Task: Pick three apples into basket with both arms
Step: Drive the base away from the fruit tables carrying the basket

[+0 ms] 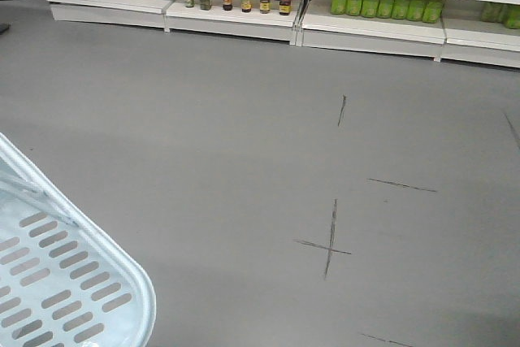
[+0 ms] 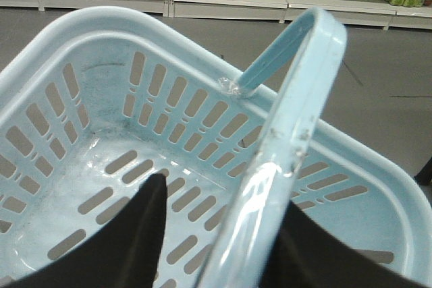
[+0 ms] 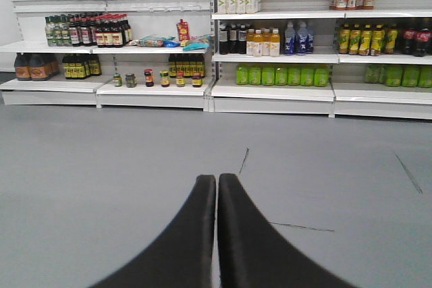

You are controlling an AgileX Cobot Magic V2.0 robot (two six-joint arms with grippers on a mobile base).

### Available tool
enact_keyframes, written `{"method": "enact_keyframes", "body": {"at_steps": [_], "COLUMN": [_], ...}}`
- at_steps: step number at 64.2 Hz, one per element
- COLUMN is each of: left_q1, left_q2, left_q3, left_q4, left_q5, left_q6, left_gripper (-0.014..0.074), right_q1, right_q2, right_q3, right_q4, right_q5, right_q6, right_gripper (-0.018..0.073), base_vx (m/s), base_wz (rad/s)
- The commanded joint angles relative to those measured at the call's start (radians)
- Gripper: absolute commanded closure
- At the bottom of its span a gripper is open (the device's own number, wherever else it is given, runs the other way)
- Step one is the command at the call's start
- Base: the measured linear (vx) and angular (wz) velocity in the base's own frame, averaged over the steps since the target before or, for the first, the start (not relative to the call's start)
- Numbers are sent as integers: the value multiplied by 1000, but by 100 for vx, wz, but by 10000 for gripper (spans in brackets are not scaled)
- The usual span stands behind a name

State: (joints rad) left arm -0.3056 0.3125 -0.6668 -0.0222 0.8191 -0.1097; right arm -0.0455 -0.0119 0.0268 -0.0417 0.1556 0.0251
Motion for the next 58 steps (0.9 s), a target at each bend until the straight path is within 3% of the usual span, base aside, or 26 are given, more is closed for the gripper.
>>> {"method": "enact_keyframes", "body": {"at_steps": [1, 58], "left_q1": [-3, -3], "left_q2": [9, 9], "left_q3": [-27, -27], "left_q4": [-2, -2], "left_q5": [-101, -101], "left_q6": [-13, -13], "left_gripper": [602, 602], "right_q1": [-5, -5], "right_q2": [-11, -11], "right_q3": [13, 13], "right_q4": [-7, -7], "right_q5": [-72, -72], "right_q6": [-7, -7], "right_gripper": [564, 564], "base_vx": [24, 27], "base_wz": [-23, -22]}}
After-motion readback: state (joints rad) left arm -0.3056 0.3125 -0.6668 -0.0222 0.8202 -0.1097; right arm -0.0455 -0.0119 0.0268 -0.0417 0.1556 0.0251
